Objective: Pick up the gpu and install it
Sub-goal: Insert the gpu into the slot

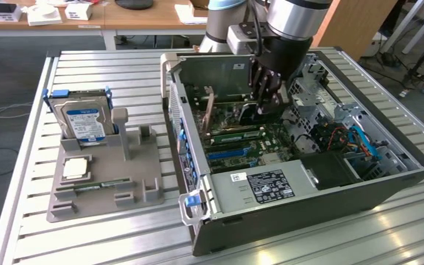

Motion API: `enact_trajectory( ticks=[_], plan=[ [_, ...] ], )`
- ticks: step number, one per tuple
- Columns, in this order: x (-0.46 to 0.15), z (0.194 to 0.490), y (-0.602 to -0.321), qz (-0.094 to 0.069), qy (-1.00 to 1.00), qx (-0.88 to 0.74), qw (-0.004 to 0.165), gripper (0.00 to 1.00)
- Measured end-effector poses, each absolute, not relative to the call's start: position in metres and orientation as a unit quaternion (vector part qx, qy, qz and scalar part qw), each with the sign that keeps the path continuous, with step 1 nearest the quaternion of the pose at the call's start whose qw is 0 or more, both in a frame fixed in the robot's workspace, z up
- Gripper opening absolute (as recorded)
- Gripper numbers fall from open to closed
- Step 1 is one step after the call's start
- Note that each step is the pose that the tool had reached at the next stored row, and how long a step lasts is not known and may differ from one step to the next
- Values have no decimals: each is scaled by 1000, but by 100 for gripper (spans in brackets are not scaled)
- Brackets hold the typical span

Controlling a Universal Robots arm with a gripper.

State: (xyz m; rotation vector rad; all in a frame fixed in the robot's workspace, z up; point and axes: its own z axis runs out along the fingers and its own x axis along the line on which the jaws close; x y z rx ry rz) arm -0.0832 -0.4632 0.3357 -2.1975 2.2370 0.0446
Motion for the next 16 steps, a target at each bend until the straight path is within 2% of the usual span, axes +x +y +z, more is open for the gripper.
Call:
enact_trajectory(
  ticks=[16],
  plan=[
    [-84, 327, -463, 14, 713, -701, 8, 28]
  ],
)
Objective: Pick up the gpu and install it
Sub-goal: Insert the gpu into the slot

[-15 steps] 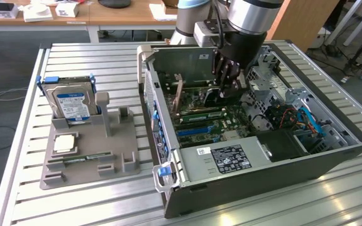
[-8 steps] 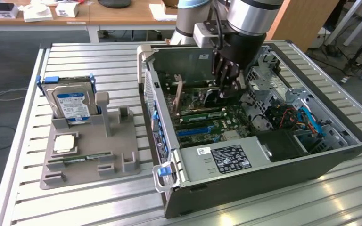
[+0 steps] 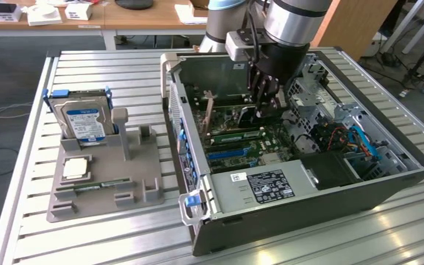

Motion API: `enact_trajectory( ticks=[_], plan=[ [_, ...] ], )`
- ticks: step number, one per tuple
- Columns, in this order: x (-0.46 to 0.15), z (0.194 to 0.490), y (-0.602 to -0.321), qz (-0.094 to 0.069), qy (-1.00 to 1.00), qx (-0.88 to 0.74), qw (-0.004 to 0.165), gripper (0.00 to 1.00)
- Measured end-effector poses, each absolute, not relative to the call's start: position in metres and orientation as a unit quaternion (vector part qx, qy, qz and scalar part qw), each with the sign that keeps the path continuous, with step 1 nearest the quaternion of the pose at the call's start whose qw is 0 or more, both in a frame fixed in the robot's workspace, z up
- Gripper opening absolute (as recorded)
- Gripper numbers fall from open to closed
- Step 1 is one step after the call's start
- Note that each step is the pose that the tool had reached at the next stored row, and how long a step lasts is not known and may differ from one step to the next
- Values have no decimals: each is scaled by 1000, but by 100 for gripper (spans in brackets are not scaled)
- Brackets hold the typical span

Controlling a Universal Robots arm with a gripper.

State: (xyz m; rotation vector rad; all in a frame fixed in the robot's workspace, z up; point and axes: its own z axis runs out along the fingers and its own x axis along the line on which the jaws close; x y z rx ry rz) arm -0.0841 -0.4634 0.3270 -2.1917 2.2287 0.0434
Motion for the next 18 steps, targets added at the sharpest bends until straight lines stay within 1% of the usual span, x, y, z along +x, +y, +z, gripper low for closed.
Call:
enact_trajectory(
  ticks=[5, 18],
  plan=[
    [-84, 326, -463, 14, 713, -701, 8, 28],
    [-86, 313, -463, 13, 713, -701, 7, 28]
  ],
)
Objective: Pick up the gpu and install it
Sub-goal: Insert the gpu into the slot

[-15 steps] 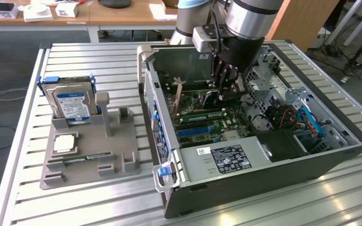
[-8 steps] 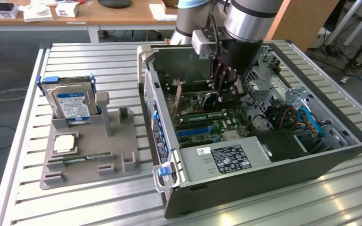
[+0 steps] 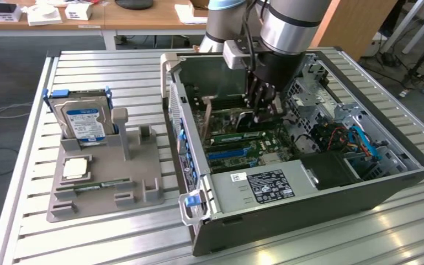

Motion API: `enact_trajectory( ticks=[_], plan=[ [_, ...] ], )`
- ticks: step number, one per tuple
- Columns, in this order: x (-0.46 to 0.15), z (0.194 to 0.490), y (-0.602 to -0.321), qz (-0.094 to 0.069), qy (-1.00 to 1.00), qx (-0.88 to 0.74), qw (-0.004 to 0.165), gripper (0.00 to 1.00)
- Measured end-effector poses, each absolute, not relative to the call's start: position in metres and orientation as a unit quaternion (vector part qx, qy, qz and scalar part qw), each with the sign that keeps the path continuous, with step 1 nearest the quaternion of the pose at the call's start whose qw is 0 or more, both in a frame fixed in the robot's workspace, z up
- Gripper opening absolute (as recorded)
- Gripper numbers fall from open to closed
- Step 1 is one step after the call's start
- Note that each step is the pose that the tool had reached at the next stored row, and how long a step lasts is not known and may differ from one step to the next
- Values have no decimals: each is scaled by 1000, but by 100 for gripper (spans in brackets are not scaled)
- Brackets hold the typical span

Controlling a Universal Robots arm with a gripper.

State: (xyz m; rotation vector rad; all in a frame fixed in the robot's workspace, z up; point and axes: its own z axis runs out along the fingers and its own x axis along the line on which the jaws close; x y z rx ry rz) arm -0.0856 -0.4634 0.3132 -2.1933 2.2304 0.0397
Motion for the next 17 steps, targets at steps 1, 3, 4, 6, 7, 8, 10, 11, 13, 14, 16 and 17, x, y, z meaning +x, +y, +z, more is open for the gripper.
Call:
enact_trajectory(
  ticks=[1, 3, 4, 6, 7, 8, 10, 11, 13, 14, 16, 17],
  plan=[
    [-86, 312, -463, 13, 713, -701, 7, 28],
    [-86, 310, -463, 13, 713, -701, 7, 28],
    [-86, 309, -463, 13, 713, -701, 7, 28],
    [-86, 308, -463, 13, 713, -701, 7, 28],
    [-86, 307, -463, 13, 713, -701, 7, 28],
    [-86, 306, -463, 13, 713, -701, 7, 28],
    [-86, 304, -463, 13, 713, -701, 7, 28],
    [-86, 303, -463, 13, 713, -701, 7, 28],
    [-86, 302, -463, 13, 713, -701, 7, 28],
    [-86, 301, -463, 13, 713, -701, 7, 28],
    [-86, 299, -463, 13, 713, -701, 7, 28],
    [-86, 298, -463, 13, 713, -701, 7, 28]
  ],
)
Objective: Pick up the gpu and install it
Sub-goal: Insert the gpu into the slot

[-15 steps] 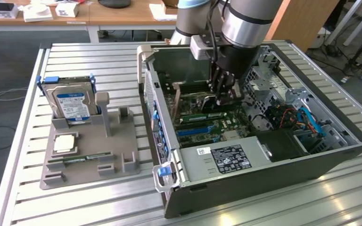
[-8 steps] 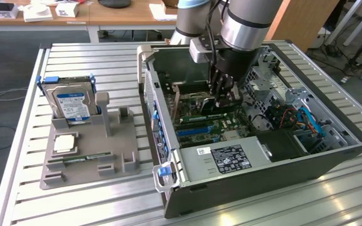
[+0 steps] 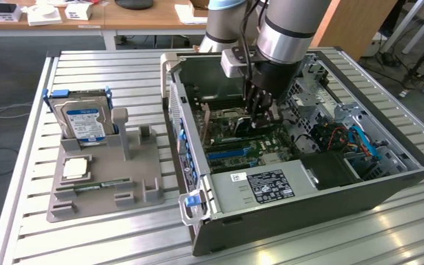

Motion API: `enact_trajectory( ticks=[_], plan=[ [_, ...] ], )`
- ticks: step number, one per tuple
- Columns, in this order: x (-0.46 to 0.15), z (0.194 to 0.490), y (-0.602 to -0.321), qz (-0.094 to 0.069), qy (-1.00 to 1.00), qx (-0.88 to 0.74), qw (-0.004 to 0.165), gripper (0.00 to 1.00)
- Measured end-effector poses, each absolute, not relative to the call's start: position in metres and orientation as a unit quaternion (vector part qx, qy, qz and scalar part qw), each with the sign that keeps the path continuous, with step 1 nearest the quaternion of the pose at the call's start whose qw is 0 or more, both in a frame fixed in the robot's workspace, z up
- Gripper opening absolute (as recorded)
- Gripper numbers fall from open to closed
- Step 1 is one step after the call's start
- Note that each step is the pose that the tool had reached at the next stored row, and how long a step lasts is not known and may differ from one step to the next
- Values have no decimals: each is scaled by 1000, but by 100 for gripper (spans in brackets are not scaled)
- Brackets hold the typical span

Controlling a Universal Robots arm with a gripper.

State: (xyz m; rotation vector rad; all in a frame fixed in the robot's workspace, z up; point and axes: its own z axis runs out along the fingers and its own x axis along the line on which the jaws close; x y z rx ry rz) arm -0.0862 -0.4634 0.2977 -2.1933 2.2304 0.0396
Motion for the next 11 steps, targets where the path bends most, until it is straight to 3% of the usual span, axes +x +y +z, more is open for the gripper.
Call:
enact_trajectory(
  ticks=[11],
  plan=[
    [-87, 289, -463, 13, 713, -701, 6, 28]
  ],
)
